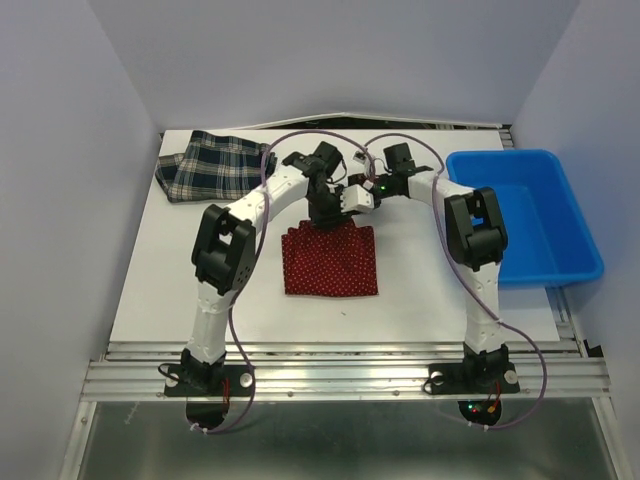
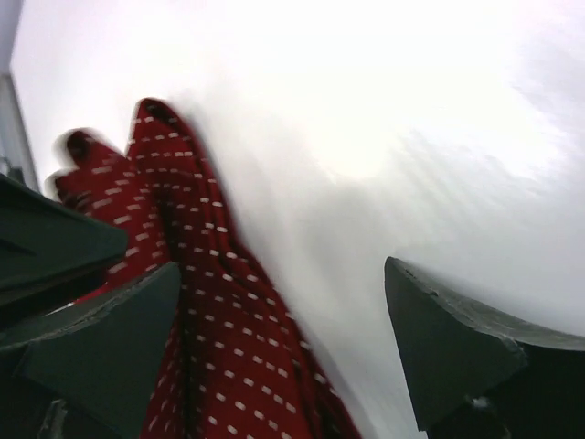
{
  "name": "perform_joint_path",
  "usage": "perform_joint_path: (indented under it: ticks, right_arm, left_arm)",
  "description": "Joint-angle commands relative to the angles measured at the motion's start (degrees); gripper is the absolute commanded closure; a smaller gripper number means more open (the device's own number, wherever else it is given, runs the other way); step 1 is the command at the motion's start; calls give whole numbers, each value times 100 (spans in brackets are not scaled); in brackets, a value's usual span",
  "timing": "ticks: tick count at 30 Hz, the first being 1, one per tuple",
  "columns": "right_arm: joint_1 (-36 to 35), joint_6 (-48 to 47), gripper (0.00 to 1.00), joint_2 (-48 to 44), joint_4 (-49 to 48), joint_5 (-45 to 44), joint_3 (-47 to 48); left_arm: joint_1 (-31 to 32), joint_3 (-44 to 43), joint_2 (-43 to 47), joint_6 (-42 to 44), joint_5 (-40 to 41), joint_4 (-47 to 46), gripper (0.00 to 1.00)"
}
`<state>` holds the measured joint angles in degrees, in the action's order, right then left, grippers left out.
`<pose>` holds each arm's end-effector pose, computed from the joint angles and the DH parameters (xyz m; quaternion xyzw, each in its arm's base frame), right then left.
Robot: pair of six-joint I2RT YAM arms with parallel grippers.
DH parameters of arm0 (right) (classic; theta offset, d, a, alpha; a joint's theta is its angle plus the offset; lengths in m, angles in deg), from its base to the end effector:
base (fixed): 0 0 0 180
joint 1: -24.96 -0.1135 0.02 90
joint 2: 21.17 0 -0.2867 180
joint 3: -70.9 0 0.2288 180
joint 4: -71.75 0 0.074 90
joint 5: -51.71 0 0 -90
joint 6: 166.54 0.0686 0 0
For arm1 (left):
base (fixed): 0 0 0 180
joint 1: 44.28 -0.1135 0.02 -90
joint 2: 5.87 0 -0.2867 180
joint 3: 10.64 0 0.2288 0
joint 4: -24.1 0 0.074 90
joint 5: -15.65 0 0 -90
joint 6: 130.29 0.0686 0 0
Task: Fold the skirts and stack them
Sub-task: Fold the skirt
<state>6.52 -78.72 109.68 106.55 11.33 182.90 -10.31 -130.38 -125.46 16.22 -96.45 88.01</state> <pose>0.4523 0.2059 0.1610 -0.2831 0.8251 0.4347 0.2239 0.3598 -0.2735 0.2400 0.7093 0.6422 -0.1395 0.2550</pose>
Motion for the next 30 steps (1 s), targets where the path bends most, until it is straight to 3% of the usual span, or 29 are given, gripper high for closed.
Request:
perform_joint_path:
  ticks: [1,7,10,12,13,14,16,17,20,25,30]
  right_arm:
    - [305,384,0,-111,18,-814,164]
    - [710,464,0,-1014,176,-1051,24]
    - [780,446,4,-1595,185,-1052,-537]
    - [780,892,16,-2158,-51,-571,-1239]
    - [702,938,16,-2325,-113,-429,-1451]
    - [640,964,23,-2483,-157,-332,-1644]
    - [395,1078,32,-2948,-333,-209,-2179]
    - [315,1183,35,-3099,-429,-173,-2356]
    - [61,1587,43,-3381,-808,73,-2892]
    - [-195,1448,47,-3154,-957,-58,-3386]
    - [-195,1044,51,-2583,-572,-1269,-3142]
  left_arm:
    - [-84,-752,-363,167,110,288,50]
    - [-470,-1954,-346,-280,242,350,45]
    - [-892,-2098,-74,-1008,-196,455,46]
    - [-1225,-1320,668,-1711,-1196,194,46]
    - [-1322,-759,987,-2062,-1547,-148,46]
    - [-1393,404,1321,-2465,-1960,-978,46]
    - [-1438,1770,2102,-3387,-2174,-1625,46]
    - [-1438,1778,2307,-3653,-2279,-1889,46]
    - [-1438,3285,2704,-4559,-2631,-3030,46]
    - [-1455,3923,2302,-5070,-2562,-3622,48]
    - [-1666,4204,1896,-5441,-2308,-4123,49]
